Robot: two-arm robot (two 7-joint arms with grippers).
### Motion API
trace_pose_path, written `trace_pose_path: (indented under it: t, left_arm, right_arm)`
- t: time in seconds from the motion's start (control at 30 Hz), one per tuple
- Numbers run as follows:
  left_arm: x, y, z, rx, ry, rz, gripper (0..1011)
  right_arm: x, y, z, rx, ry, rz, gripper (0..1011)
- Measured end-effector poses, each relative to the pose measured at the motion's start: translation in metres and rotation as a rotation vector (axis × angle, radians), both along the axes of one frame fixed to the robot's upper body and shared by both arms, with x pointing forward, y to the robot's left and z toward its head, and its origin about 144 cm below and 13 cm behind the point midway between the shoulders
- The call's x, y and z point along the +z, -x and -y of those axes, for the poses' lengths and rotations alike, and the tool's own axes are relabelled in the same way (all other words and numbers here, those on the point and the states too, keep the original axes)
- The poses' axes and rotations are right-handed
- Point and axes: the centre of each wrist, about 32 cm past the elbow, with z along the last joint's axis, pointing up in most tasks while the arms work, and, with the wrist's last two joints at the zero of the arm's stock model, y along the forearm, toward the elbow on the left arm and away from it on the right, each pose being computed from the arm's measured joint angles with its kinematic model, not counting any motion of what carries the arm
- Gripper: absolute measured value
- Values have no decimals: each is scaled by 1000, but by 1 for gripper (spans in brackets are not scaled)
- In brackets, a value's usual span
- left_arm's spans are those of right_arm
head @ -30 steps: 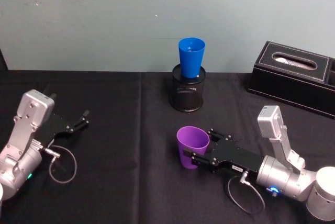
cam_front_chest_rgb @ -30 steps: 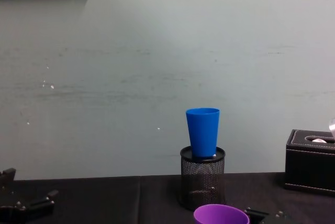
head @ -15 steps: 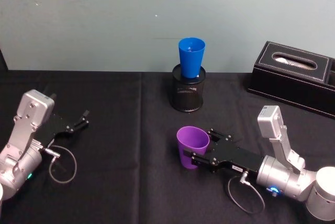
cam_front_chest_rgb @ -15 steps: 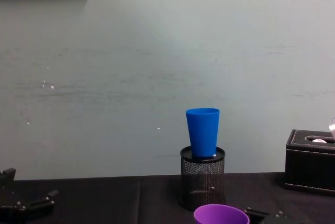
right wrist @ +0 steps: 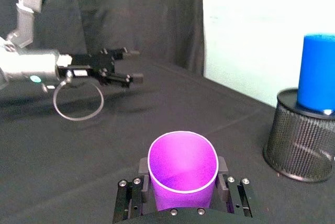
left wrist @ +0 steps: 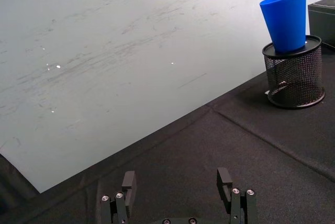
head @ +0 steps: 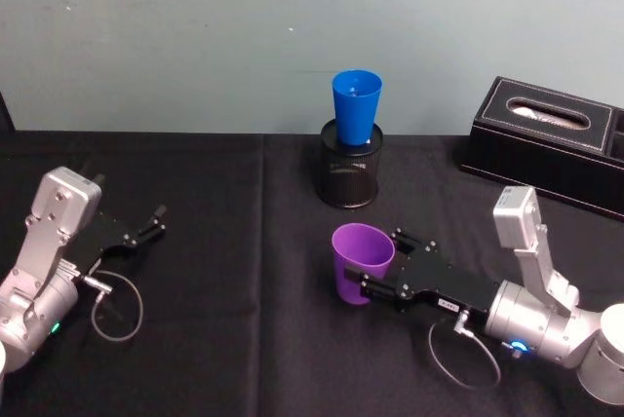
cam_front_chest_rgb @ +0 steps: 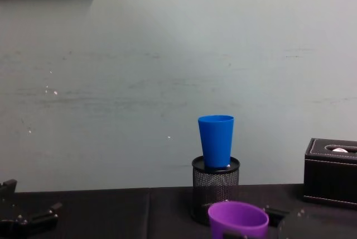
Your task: Pick up one cup with a gripper and tap it against the other cup.
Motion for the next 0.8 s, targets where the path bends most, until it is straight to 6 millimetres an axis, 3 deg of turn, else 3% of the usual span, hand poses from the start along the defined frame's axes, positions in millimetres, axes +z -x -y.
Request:
trace_pose_path:
  t: [0.1, 0.37, 0.8]
  left_arm:
    - [0, 0, 0, 0, 0, 0, 1011]
    - [0, 0, 0, 0, 0, 0, 1012]
    - [0, 0, 0, 0, 0, 0, 1011]
  right_arm:
    - [8, 1, 1, 5, -15, -2, 729]
    - [52, 1, 11, 35, -42, -38, 729]
    - [92, 2, 9, 89, 9, -29, 729]
